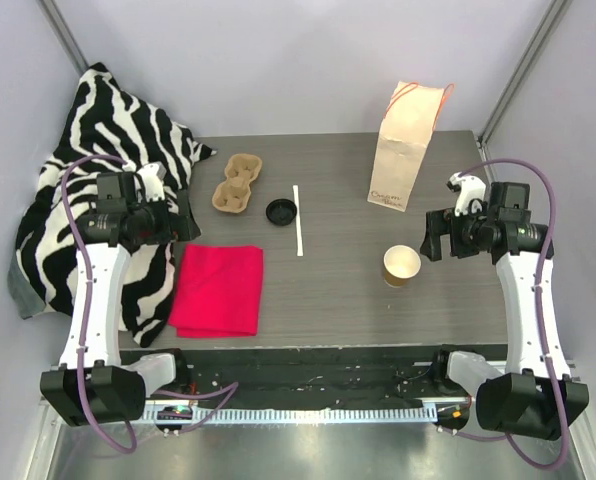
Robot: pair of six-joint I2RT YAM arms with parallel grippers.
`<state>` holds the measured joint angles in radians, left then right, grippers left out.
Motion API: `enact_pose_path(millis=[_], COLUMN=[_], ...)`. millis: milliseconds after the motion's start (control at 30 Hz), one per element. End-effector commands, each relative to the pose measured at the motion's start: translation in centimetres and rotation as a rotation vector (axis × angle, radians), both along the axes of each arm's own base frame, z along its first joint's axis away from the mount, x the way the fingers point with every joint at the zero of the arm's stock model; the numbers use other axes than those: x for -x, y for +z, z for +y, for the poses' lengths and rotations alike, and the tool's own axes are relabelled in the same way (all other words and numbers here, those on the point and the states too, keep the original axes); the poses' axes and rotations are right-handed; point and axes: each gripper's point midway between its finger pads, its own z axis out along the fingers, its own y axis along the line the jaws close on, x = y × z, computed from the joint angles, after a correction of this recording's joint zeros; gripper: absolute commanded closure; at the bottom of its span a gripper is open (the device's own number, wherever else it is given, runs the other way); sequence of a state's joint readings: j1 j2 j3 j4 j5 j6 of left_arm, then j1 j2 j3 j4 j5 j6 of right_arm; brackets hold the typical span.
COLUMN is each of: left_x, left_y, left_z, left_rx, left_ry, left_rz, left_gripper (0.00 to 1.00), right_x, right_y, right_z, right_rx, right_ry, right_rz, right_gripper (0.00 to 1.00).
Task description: Pack the takeout coffee
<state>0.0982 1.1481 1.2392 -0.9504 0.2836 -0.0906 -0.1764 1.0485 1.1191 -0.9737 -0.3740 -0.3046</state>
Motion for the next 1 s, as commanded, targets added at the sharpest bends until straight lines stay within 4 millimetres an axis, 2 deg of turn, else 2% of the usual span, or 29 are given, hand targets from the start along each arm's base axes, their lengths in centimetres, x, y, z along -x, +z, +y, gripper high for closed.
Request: enact_pose_path(millis=[0,133,300,533,733,867,967], left_x=[-0.8,-0.8,-1.1,-0.6,-0.4,-0.4,-0.3], left_y=[1.0,1.0,1.6,0.9,0.6,0.7,0.7], left_z=[0.1,0.4,0.3,0.1,-0.8,-0.3,-0.1], left_rx=[0.004,0.003,0.027,0.035,0.074,0.061,0.060], left_ry=[0.019,0.049,0.088,0.083,0.045,0.075,0.101], left_rz=[-0.049,-0.064,-0.119,-0.108,-0.096,-0.094,-0.091], left_gripper=[0.00,0.00,0.00,0.00,0.00,0.00,0.00], right_x=[-0.2,-0.4,-0.5,-1.4,-2.7,-3.5,-4.2], right_y=[0.4,-0.6,-2.4,-4.0,-6.2,-7.6,-9.2], right_z=[-0.1,-0.6,0.1,0.4,0.9,0.4,-0.1], right_rx=[0.026,0.047,0.053,0.083,0.120,0.158,0.184], right_ry=[0.044,0.055,0.109,0.105,0.075,0.049,0.038], right_rz=[-0.002,0.055,0.151,0.186,0.226,0.249,0.274], right_gripper=[0.00,0.00,0.00,0.00,0.14,0.27,0.32])
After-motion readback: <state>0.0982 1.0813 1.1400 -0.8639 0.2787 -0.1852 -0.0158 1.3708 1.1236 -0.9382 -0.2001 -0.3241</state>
